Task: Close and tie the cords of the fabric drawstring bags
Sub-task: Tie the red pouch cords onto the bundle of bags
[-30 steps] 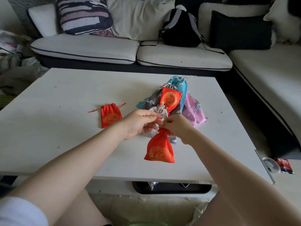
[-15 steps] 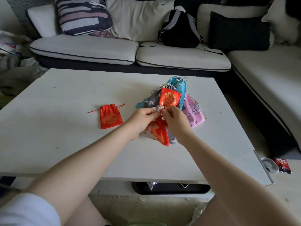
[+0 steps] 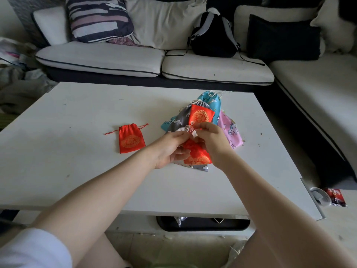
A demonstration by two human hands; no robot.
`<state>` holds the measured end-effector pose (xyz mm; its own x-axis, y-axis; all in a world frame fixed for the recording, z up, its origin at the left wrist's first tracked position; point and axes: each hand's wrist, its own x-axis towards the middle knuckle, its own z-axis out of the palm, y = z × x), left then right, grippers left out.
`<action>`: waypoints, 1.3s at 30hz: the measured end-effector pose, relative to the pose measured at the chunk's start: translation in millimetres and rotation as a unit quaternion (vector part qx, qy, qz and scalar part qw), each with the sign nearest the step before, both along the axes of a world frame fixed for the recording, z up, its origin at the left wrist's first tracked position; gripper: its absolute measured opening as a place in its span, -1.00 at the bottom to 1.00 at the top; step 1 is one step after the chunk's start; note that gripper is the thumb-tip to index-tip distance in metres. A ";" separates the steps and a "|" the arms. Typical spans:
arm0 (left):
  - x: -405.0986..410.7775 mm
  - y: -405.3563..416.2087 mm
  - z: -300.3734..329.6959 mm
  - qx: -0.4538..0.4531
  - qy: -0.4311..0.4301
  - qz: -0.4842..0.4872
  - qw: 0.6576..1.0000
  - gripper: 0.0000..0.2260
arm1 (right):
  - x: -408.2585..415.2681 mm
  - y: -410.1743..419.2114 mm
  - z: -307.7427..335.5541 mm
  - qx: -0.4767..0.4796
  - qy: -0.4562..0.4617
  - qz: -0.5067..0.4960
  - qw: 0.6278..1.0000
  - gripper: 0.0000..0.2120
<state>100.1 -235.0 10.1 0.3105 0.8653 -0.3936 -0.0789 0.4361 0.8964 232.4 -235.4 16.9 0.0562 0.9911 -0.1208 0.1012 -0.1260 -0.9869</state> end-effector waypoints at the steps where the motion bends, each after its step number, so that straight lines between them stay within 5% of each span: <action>1: -1.0 -0.5 0.4 -0.013 -0.028 0.016 0.999 -0.78 | 1.3 0.2 1.3 -0.012 0.052 0.017 0.998 -0.75; 6: -3.5 0.5 1.8 -0.045 -0.050 0.058 0.996 -0.76 | 6.1 -0.1 3.0 -0.016 0.056 0.014 0.998 -0.73; 12: 2.0 0.8 2.3 0.079 0.179 -0.035 0.980 -0.76 | 1.1 0.3 10.9 0.098 -0.131 0.047 0.985 -0.85; 18: 0.4 -1.9 8.7 0.168 0.280 -0.118 0.938 -0.72 | -3.5 8.6 22.7 0.131 -0.219 0.085 0.963 -0.85; 28: -4.7 -4.3 4.8 0.139 0.206 -0.081 0.965 -0.73 | -2.7 4.9 21.6 0.050 -0.182 0.114 0.975 -0.69; 33: -8.4 -4.1 4.2 0.121 0.155 -0.038 0.980 -0.76 | 5.8 -2.2 10.5 0.058 -0.208 0.139 0.966 -0.92; 39: -9.2 -7.5 -1.2 0.066 0.090 0.007 0.994 -0.82 | 10.9 -6.5 4.9 0.062 -0.195 0.150 0.967 -0.86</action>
<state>90.9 -242.6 8.9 0.2330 0.9170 -0.3239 0.0825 0.3132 0.9461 243.3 -241.9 21.8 -0.2185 0.9754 -0.0281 0.4818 0.0828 -0.8724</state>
